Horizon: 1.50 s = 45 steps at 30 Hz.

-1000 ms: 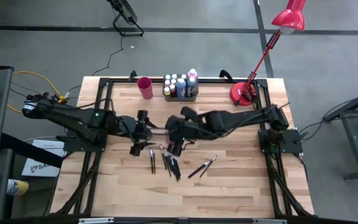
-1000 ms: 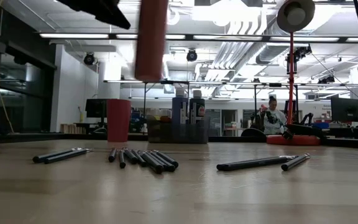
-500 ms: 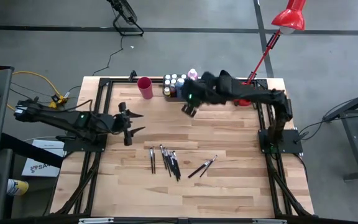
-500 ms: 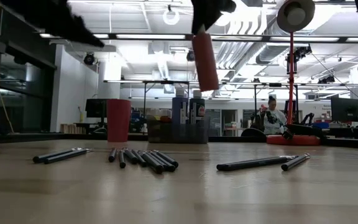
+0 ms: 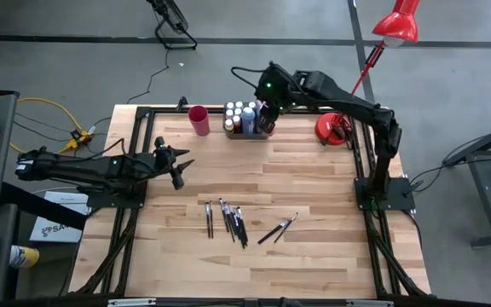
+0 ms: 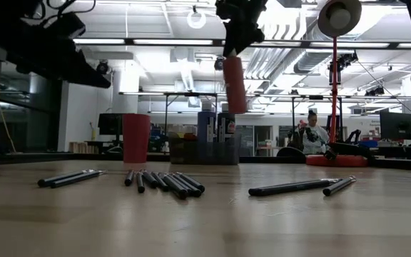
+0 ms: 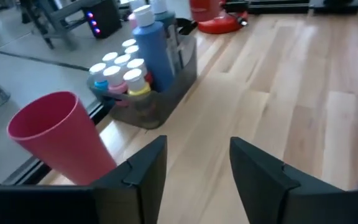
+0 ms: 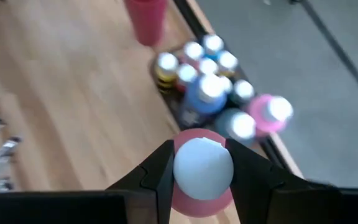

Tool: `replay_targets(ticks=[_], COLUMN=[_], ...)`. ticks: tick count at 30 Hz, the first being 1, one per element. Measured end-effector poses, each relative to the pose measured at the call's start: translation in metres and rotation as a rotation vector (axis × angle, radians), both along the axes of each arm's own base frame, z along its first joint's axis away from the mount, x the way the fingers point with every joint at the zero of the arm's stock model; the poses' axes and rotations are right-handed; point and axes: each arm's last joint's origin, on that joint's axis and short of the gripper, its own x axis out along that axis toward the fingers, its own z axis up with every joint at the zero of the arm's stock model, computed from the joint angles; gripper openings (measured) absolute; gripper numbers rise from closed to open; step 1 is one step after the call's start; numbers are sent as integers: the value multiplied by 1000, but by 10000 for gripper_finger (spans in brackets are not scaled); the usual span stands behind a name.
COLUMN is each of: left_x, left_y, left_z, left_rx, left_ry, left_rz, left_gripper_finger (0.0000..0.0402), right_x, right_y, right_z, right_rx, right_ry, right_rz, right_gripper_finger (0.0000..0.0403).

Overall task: Pick & Place Paint Supplies
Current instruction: Put the pink paint bottle into the black bin

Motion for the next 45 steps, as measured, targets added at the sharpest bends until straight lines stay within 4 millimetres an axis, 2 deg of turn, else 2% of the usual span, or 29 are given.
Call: replay_targets(ticks=[13, 19, 24, 30, 34, 40, 45], left_x=[0, -2, -4, -4, -4, -4, -4], left_y=[4, 4, 3, 3, 3, 2, 2], left_z=[-39, -52, -59, -60, -60, -61, -61], left_rx=[-22, -20, -12, 2, -11, -33, -32], left_ry=[-138, -127, -123, -102, -106, -110, -108], left_rz=[32, 32, 29, 21, 12, -16, -17], left_gripper_finger=[88, 47, 5, 2, 3, 3, 3], right_x=[14, 18, 28, 43, 45, 45, 47], right_y=[-3, -2, 2, 8, 7, 4, 1], right_z=[7, 10, -5, -32, -47, -54, -51], right_rx=[-11, -21, -8, -27, -39, -67, -78], right_ry=[-156, -198, -215, -237, -211, -213, -264], right_rz=[122, 137, 147, 103, 55, -4, -14], right_gripper_finger=[114, 114, 114, 114, 114, 114, 114])
